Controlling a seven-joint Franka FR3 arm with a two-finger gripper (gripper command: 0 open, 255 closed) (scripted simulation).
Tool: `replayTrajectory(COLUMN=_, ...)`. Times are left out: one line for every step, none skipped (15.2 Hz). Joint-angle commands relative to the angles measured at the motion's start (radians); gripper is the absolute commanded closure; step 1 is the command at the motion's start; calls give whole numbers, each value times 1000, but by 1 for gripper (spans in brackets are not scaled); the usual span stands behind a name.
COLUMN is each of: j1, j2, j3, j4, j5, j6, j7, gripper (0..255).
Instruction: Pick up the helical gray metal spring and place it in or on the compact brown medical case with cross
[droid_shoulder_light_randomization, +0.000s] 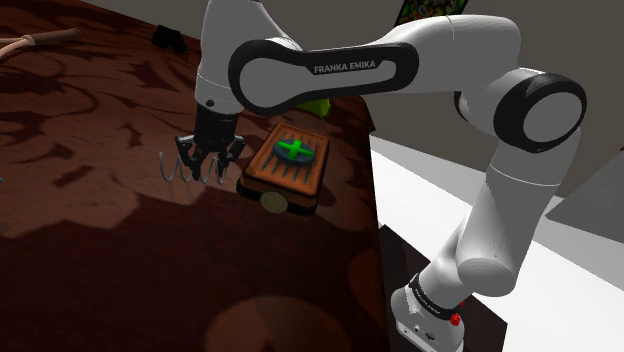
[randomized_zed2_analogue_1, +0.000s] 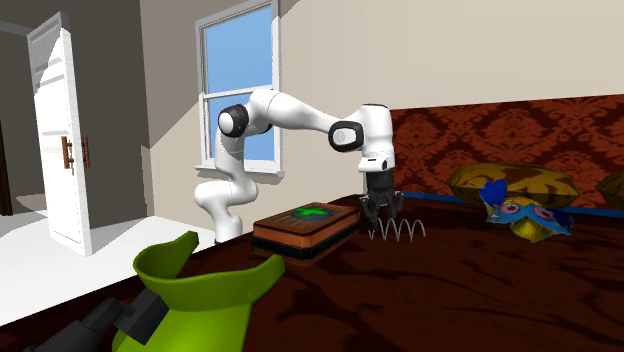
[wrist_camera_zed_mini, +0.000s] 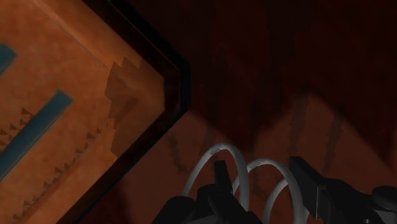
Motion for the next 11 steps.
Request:
replayTrajectory(j1=0, j2=0, j3=0, j4=0, j5=0, j6=0, j7=0, gripper=255)
replayTrajectory(j1=0, j2=0, j3=0, j4=0, j5=0, j6=0, j7=0, gripper=255)
replayTrajectory(j1=0, j2=-3, j3=1, j4=10, j5=2, j6=-12, j7=0, gripper=255)
replayTrajectory(j1=0, j2=-6, j3=1, j4=20, j5=3, j6=-25, j7=-1, gripper=255)
replayTrajectory(j1=0, j2=-8, j3=2, j4=31, j5=4, j6=-38, j7=-1, gripper=255)
replayTrajectory(j1=0, j2=-10, j3=2, j4=42, j5=5, j6=-50, j7=-1, gripper=255)
replayTrajectory(j1=0, j2=-12, j3=3, j4=53, j5=6, j6=-63, j7=-2, gripper=255)
replayTrajectory(j1=0, j2=-13, j3=3, j4=64, j5=7, j6=-76, j7=-2, gripper=255)
replayTrajectory(j1=1, j2=-15, j3=4, j4=76, j5=8, j6=-89, j7=-2, gripper=255)
replayTrajectory(j1=1, j2=-16, j3=4, j4=88, j5=9, j6=-102, j7=-2, gripper=255)
replayTrajectory(j1=2, j2=-17, j3=5, j4=100, j5=9, j6=-115, j7=-2, gripper=255)
